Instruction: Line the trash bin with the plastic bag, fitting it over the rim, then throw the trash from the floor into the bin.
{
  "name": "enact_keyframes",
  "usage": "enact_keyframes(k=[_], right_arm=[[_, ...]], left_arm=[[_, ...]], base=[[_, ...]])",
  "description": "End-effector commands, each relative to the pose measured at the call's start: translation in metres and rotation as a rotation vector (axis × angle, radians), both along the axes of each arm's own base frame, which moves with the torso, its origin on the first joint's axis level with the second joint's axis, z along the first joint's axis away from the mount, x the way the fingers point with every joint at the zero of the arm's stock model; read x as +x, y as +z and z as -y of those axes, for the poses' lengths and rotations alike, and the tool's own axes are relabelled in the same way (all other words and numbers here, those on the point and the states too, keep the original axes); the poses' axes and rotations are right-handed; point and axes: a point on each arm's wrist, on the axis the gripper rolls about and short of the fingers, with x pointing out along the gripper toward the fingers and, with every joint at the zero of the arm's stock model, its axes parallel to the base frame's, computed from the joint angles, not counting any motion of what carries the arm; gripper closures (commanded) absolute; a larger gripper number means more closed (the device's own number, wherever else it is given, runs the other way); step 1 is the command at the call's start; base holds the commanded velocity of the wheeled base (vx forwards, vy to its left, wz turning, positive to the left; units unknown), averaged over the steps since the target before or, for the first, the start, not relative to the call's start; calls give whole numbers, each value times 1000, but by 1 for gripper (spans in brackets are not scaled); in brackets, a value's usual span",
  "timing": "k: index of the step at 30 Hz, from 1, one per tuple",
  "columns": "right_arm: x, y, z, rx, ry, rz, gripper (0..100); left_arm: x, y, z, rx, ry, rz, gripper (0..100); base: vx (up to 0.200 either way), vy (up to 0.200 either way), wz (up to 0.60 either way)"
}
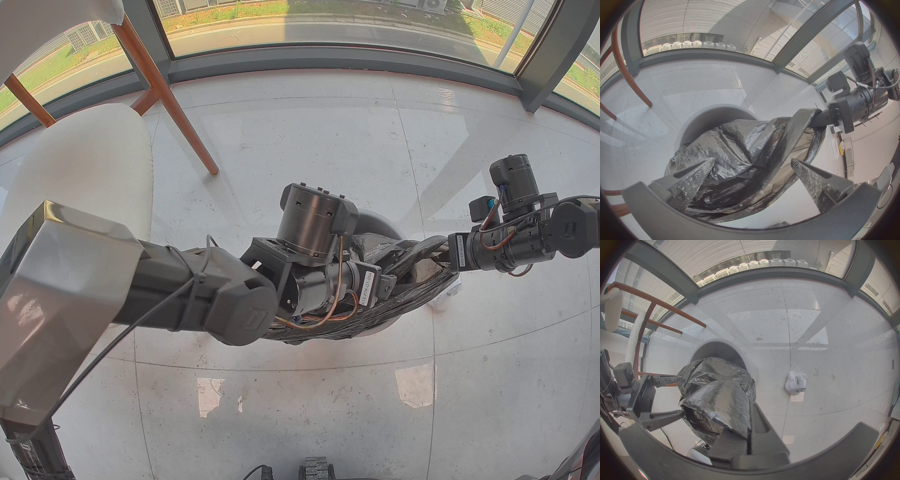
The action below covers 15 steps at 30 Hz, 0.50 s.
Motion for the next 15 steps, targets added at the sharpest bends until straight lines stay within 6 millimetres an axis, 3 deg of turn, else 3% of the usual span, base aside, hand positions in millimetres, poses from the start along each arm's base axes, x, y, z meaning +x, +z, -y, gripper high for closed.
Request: enact_keyframes(k=[1, 14, 15], right_arm=[[0, 0, -1, 0, 2, -1, 100], [2, -3, 0, 9, -2, 22, 100], [2, -3, 0, 9, -2, 22, 100]], left_arm=[[-4, -4, 4, 10, -7, -4, 0], [6, -29, 11, 39, -3, -16, 0], [6, -29, 11, 39, -3, -16, 100]], base=[[0, 0, 0], [0, 0, 0], [0, 0, 0]])
